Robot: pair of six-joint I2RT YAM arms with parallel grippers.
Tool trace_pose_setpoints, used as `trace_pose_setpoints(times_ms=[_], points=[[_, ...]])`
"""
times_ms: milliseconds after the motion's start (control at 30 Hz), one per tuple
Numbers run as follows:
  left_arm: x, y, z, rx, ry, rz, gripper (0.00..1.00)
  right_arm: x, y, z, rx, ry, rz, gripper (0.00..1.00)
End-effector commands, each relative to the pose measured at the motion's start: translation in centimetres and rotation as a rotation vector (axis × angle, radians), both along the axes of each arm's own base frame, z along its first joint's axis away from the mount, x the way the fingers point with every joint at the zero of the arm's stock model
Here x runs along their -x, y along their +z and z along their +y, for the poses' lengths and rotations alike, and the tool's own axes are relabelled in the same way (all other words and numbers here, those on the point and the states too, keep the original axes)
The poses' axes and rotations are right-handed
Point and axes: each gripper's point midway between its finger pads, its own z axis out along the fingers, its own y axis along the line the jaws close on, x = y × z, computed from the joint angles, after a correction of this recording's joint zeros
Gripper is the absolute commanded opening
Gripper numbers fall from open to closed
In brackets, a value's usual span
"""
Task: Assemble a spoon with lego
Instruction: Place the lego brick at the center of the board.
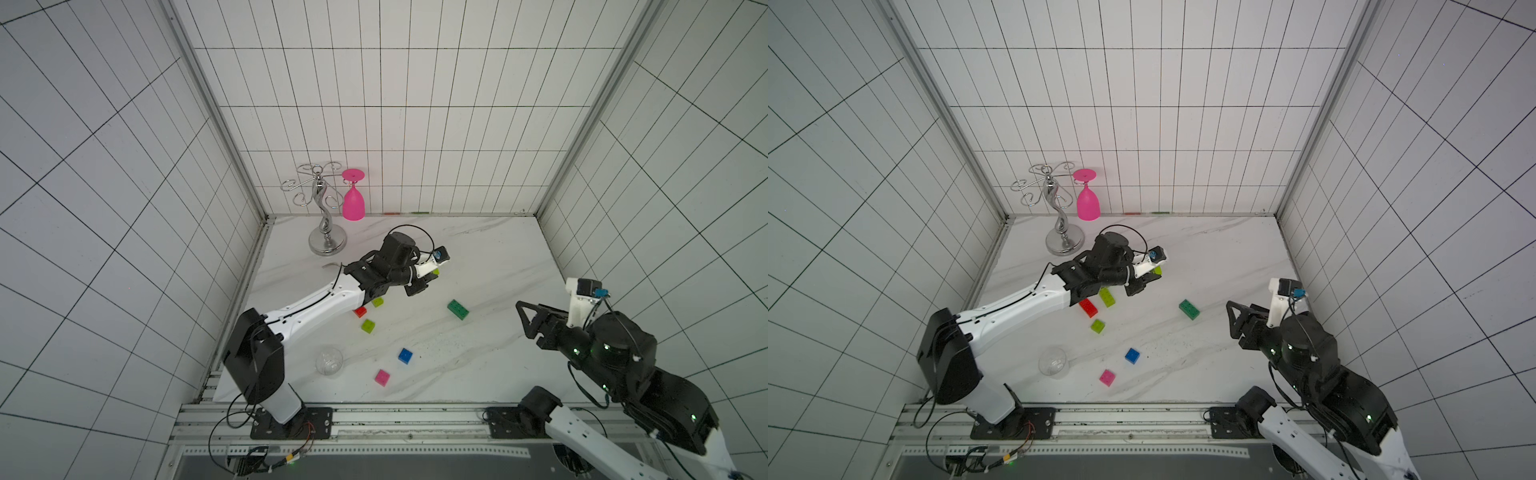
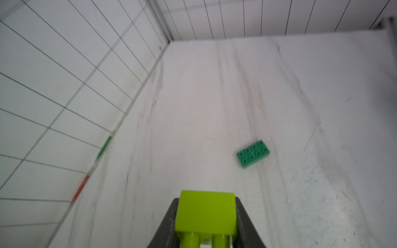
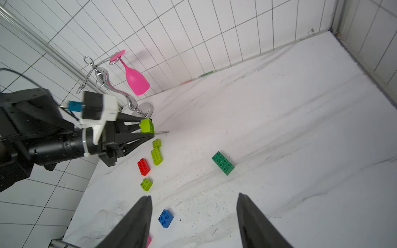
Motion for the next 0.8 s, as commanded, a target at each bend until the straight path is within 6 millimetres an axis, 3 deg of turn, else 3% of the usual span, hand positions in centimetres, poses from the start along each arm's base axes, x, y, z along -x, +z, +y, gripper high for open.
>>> trace_pose_setpoints(times_ms=[0,333,533,767], points=[[1.4,-7.6,6.2,-0.494,0.052,0.143,0.07,0.2,-1.6,-1.4,0.072,-0.043,0.005,0.66],[0.4,-13.8,4.3,-0.790,-0.037,0.209,0.09,0.3,-5.4,1.0,0.071,0.064,0.098,0.67],[1.1,-16.3,2.5,-0.809,-0.145,0.244,0.14,0.3,-6.8,1.7,0.073,0.093,0.133,0.68],[1.5,-19.3,2.9,-0.876,-0.185,0.299,0.25,0.5,-8.1,1.7,0.074,0.096,0.155,0.68]])
